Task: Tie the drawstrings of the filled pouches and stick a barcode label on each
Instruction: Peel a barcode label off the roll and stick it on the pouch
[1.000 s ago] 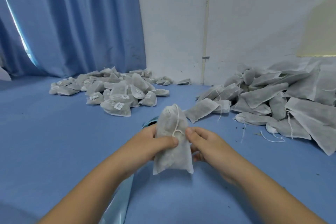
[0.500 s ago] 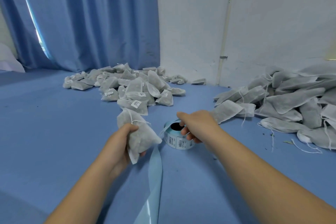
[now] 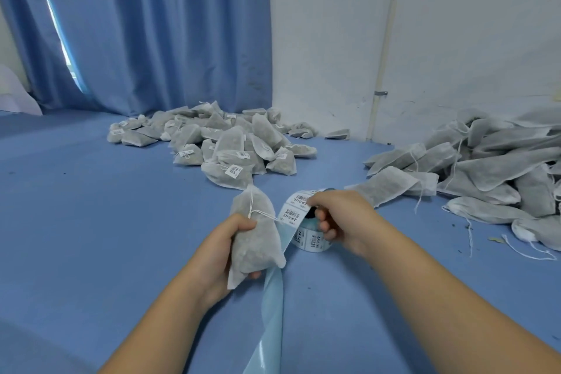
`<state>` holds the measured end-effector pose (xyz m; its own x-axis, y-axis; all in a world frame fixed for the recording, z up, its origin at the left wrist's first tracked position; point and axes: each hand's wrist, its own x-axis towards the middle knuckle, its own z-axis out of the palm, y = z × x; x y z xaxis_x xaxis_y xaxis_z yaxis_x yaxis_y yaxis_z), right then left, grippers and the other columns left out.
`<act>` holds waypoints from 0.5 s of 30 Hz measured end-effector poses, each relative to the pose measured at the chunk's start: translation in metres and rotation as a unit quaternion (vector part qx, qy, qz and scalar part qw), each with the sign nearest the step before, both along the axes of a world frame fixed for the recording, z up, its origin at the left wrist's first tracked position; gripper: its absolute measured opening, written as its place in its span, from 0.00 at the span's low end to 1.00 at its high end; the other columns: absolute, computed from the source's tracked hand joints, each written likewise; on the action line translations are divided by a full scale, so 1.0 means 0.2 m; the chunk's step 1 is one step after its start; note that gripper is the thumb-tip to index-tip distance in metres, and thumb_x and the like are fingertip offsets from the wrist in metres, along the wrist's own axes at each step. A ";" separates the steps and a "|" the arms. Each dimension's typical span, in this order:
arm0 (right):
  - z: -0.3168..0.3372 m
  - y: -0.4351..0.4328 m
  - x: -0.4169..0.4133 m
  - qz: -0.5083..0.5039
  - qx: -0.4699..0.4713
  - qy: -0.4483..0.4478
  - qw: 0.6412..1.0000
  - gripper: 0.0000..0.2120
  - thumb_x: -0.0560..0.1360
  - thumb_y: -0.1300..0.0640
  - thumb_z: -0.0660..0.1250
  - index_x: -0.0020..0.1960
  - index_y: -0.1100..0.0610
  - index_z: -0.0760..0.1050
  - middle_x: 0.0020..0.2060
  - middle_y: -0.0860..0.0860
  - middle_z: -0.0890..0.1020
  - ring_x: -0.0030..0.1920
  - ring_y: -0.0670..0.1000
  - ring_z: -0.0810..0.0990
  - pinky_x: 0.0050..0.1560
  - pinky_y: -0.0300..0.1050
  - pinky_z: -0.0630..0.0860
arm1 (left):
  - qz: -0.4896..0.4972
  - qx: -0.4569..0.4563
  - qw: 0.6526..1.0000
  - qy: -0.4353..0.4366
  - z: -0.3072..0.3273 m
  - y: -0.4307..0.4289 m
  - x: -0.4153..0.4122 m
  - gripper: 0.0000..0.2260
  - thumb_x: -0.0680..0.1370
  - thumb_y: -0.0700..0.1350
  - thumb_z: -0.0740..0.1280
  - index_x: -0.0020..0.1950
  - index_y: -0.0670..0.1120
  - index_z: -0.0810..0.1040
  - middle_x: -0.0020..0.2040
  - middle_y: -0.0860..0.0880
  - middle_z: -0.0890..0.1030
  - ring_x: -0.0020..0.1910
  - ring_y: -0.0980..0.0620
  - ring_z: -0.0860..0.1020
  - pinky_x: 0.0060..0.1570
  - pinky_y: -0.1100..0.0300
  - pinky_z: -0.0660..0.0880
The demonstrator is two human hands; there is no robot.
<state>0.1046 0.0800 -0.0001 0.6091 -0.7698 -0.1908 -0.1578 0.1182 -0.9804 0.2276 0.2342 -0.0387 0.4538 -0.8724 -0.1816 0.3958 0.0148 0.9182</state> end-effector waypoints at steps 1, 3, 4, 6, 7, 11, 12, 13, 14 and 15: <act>-0.01 -0.01 -0.03 0.008 0.020 -0.024 1.000 0.08 0.74 0.62 0.66 0.37 0.57 0.72 0.22 0.49 0.71 0.22 0.47 0.66 0.21 0.36 0.60 | -0.021 -0.007 1.000 0.008 0.00 0.00 0.00 0.17 0.68 0.47 0.66 0.53 0.40 0.78 0.42 0.42 0.77 0.31 0.48 0.76 0.25 0.60 0.70; -0.03 -0.02 -0.08 0.019 0.046 -0.062 0.997 0.10 0.75 0.62 0.66 0.37 0.56 0.70 0.22 0.49 0.70 0.22 0.46 0.66 0.20 0.36 0.59 | -0.062 -0.020 0.998 0.020 0.01 0.01 -0.01 0.18 0.67 0.46 0.66 0.53 0.40 0.80 0.42 0.43 0.78 0.29 0.49 0.77 0.23 0.60 0.69; -0.04 -0.02 -0.10 0.019 0.050 -0.074 0.996 0.11 0.75 0.62 0.66 0.36 0.56 0.70 0.22 0.49 0.69 0.21 0.46 0.65 0.19 0.36 0.59 | -0.079 -0.026 0.996 0.024 0.02 0.01 -0.01 0.17 0.67 0.46 0.66 0.53 0.40 0.80 0.42 0.44 0.79 0.28 0.49 0.77 0.23 0.61 0.68; -0.07 -0.02 -0.14 0.014 0.052 -0.086 0.995 0.12 0.75 0.63 0.66 0.35 0.55 0.68 0.22 0.49 0.69 0.21 0.46 0.65 0.20 0.36 0.59 | -0.105 -0.041 0.993 0.030 0.02 0.00 -0.03 0.17 0.66 0.45 0.67 0.52 0.41 0.82 0.41 0.45 0.80 0.28 0.49 0.77 0.23 0.62 0.68; -0.08 -0.03 -0.16 0.010 0.053 -0.088 0.995 0.12 0.75 0.62 0.66 0.35 0.55 0.68 0.22 0.49 0.68 0.21 0.46 0.65 0.20 0.36 0.58 | -0.118 -0.051 0.991 0.031 0.02 -0.01 -0.04 0.17 0.66 0.46 0.67 0.51 0.42 0.84 0.42 0.46 0.81 0.29 0.50 0.77 0.23 0.62 0.67; -0.11 -0.03 -0.22 -0.009 0.052 -0.098 0.994 0.12 0.75 0.62 0.66 0.34 0.55 0.69 0.23 0.50 0.68 0.22 0.47 0.65 0.21 0.37 0.58 | -0.168 -0.075 0.982 0.038 0.03 -0.03 -0.05 0.18 0.63 0.46 0.68 0.50 0.44 0.86 0.49 0.47 0.81 0.29 0.51 0.76 0.27 0.60 0.65; -0.12 -0.03 -0.23 -0.014 0.049 -0.099 0.994 0.12 0.75 0.62 0.67 0.34 0.55 0.69 0.23 0.50 0.69 0.22 0.48 0.65 0.21 0.37 0.59 | -0.170 -0.073 0.982 0.036 0.03 -0.04 -0.06 0.18 0.63 0.46 0.68 0.50 0.45 0.86 0.51 0.47 0.82 0.30 0.51 0.77 0.30 0.60 0.64; -0.12 -0.03 -0.24 -0.018 0.043 -0.099 0.994 0.12 0.75 0.62 0.67 0.33 0.55 0.70 0.24 0.50 0.69 0.22 0.48 0.65 0.22 0.38 0.59 | -0.170 -0.070 0.982 0.032 0.03 -0.05 -0.08 0.19 0.62 0.47 0.69 0.51 0.45 0.87 0.52 0.48 0.82 0.32 0.51 0.78 0.33 0.59 0.65; -0.13 -0.03 -0.25 -0.023 0.035 -0.100 0.994 0.13 0.75 0.62 0.67 0.33 0.55 0.70 0.24 0.50 0.69 0.23 0.48 0.65 0.22 0.38 0.59 | -0.170 -0.064 0.983 0.026 0.03 -0.05 -0.09 0.20 0.62 0.48 0.70 0.51 0.46 0.87 0.52 0.48 0.83 0.32 0.52 0.78 0.34 0.59 0.66; -0.14 -0.03 -0.26 -0.027 0.027 -0.101 0.994 0.14 0.75 0.62 0.67 0.32 0.55 0.70 0.24 0.51 0.69 0.23 0.48 0.65 0.22 0.39 0.60 | -0.170 -0.057 0.983 0.024 0.02 -0.06 -0.10 0.21 0.61 0.49 0.71 0.52 0.45 0.87 0.52 0.47 0.83 0.32 0.52 0.79 0.31 0.61 0.69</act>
<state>0.0517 0.0743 -0.0287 0.5966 -0.7949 -0.1106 0.0492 0.1738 -0.9836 0.2067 0.2231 -0.0341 0.1249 -0.9883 -0.0881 0.4388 -0.0246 0.8982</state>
